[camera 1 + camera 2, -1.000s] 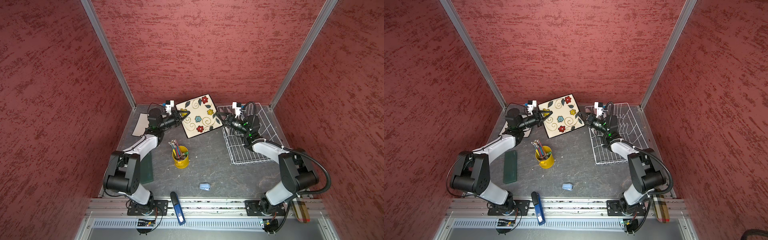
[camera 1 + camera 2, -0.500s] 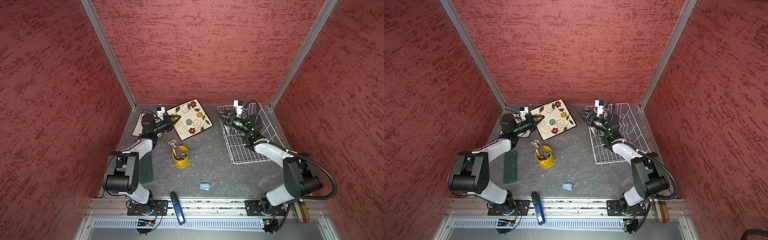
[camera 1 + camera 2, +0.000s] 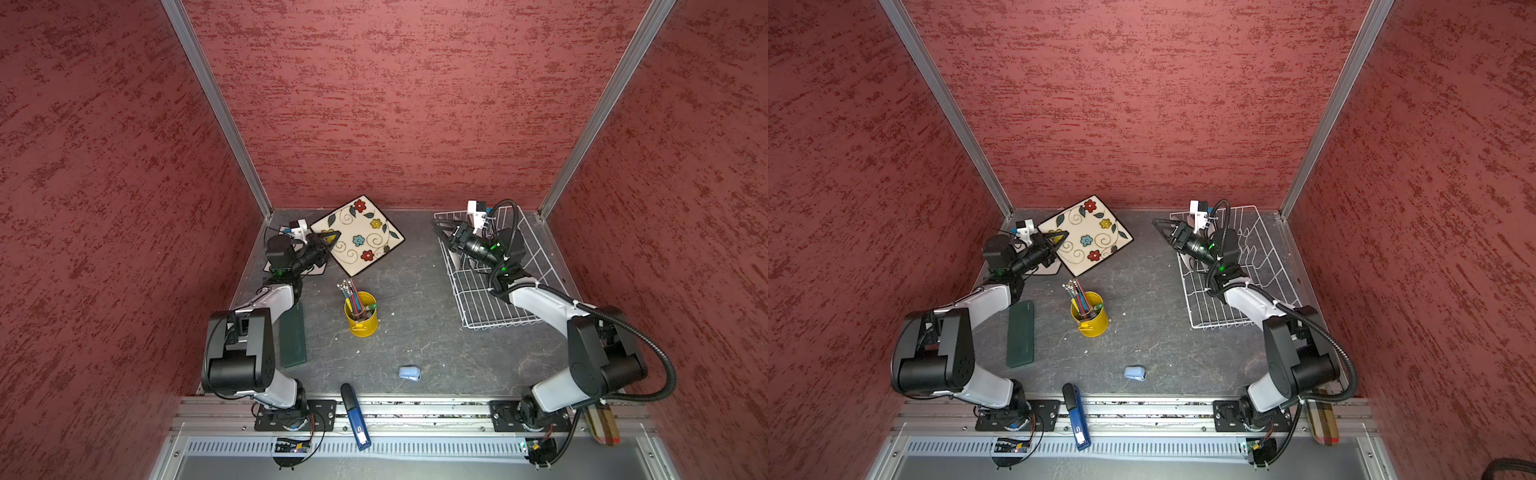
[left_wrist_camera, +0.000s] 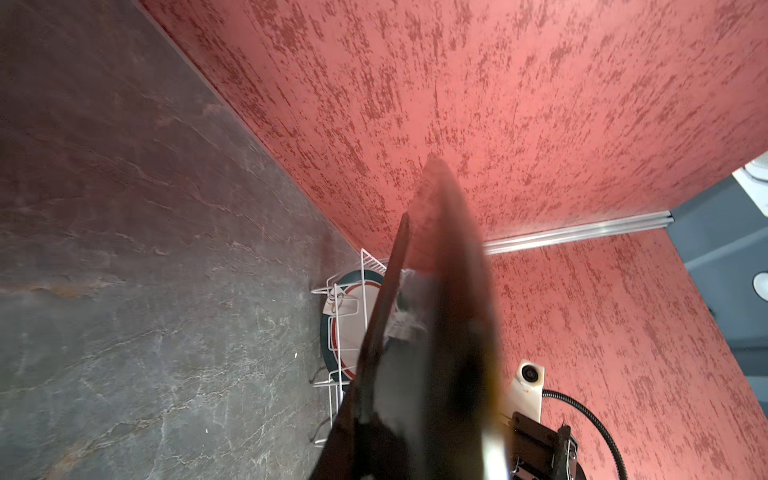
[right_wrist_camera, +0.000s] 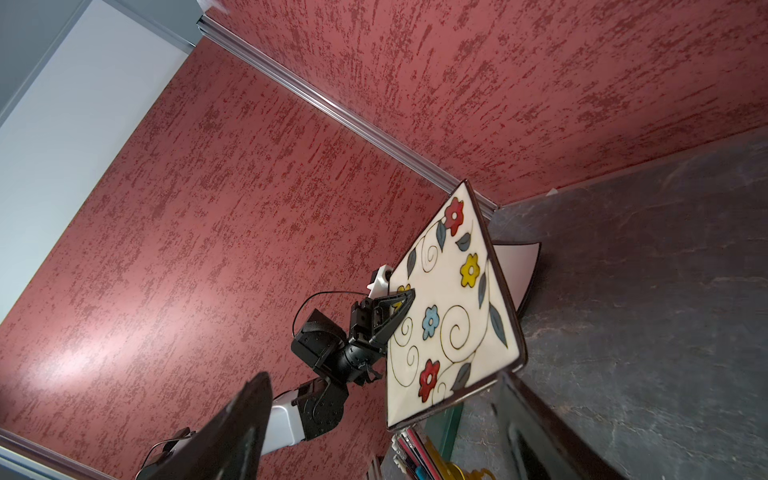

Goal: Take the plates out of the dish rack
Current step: 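Carry the floral plate down toward the table with the left gripper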

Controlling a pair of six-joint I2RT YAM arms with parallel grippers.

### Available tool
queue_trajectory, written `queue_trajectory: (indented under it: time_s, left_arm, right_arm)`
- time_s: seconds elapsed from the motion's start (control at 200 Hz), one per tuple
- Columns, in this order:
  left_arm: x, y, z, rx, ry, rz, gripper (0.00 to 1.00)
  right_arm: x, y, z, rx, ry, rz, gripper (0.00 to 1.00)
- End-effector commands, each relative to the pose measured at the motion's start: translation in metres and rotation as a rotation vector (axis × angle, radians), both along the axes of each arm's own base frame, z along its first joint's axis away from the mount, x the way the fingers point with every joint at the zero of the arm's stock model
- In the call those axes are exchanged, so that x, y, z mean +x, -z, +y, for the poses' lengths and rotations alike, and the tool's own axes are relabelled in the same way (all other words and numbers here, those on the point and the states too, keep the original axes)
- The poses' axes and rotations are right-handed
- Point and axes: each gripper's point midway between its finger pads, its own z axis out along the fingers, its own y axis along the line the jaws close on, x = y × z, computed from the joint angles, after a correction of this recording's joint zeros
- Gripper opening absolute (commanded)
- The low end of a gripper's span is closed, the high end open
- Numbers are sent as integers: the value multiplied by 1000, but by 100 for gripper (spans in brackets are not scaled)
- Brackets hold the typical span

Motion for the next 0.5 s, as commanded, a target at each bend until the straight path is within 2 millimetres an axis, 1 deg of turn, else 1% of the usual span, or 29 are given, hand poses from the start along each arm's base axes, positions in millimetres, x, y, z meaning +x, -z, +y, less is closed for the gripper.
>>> queue_trajectory:
  time_s: [0.0, 0.09, 0.205, 0.281, 0.496]
  left_arm:
    - [0, -55, 15, -28, -72, -188, 0]
    - [1, -50, 25, -28, -114, -170, 0]
    - [3, -43, 44, -32, -191, -153, 0]
    - [4, -41, 54, -31, -218, -146, 0]
    - [6, -31, 88, -29, -315, -119, 0]
  right_arm:
    - [-3, -22, -2, 18, 15, -56, 84]
    - [-4, -23, -2, 19, 15, -57, 85]
    - [-6, -25, -3, 18, 12, -60, 85]
    - [-7, -25, -3, 14, 14, -60, 85]
    - [-9, -23, -5, 7, 21, -59, 85]
